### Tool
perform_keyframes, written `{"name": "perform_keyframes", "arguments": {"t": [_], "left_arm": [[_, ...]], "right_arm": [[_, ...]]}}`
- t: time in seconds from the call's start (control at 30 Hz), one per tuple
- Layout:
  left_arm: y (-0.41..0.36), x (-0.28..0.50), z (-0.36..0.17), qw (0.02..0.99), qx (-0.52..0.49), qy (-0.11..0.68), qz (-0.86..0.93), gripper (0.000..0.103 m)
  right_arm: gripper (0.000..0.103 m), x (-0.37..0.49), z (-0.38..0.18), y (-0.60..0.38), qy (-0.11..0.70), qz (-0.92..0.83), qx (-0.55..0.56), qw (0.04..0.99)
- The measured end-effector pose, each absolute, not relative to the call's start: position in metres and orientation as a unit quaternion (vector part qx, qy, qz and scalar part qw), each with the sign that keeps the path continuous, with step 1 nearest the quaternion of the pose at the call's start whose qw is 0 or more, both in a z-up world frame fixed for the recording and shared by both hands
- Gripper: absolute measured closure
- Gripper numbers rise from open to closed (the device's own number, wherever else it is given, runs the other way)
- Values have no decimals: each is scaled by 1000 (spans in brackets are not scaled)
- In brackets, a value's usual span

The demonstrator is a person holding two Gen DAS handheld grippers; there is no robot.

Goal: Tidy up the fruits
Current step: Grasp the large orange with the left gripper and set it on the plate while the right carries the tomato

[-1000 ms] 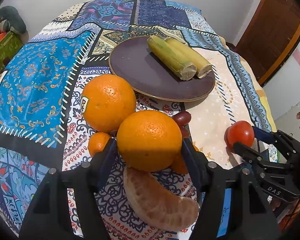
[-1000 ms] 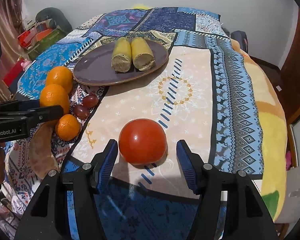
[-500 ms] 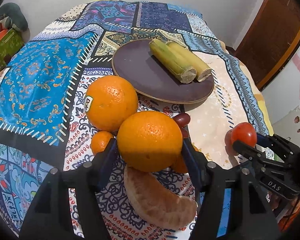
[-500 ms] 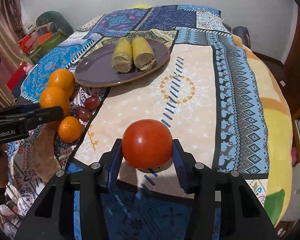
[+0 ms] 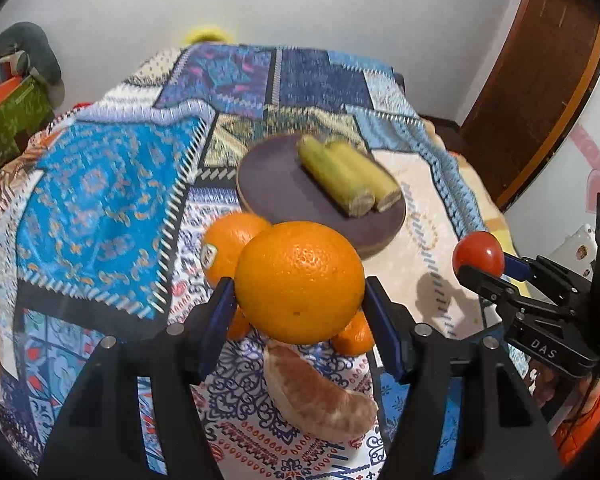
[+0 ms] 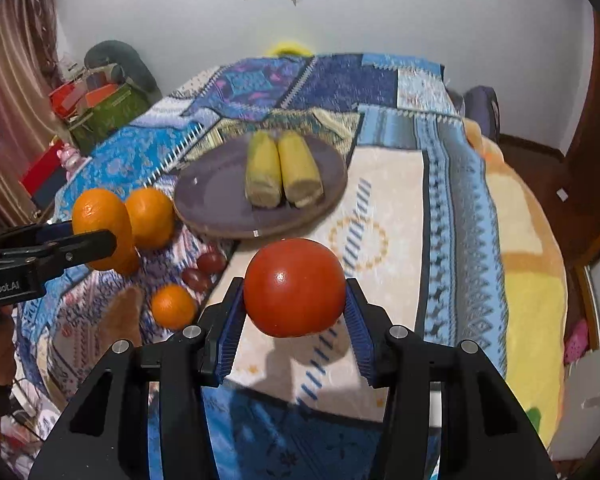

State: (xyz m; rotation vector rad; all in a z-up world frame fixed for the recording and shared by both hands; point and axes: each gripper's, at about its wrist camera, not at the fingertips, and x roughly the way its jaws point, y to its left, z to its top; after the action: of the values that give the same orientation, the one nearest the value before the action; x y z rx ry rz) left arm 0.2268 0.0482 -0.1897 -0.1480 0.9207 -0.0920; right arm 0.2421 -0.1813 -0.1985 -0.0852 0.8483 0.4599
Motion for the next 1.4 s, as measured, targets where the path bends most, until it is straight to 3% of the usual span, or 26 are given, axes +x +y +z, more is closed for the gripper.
{"name": "perform_keyframes", "arguments": {"t": [0.53,1.4], "left_arm": [[67,275,-160,911,-63,406,-33,39],[55,414,-246,856,-32,513,-55,39]], "right_arm": [[58,283,-164,-158,357,231,-46,904],[58,348,-191,-140,356,253,-48,898]]}}
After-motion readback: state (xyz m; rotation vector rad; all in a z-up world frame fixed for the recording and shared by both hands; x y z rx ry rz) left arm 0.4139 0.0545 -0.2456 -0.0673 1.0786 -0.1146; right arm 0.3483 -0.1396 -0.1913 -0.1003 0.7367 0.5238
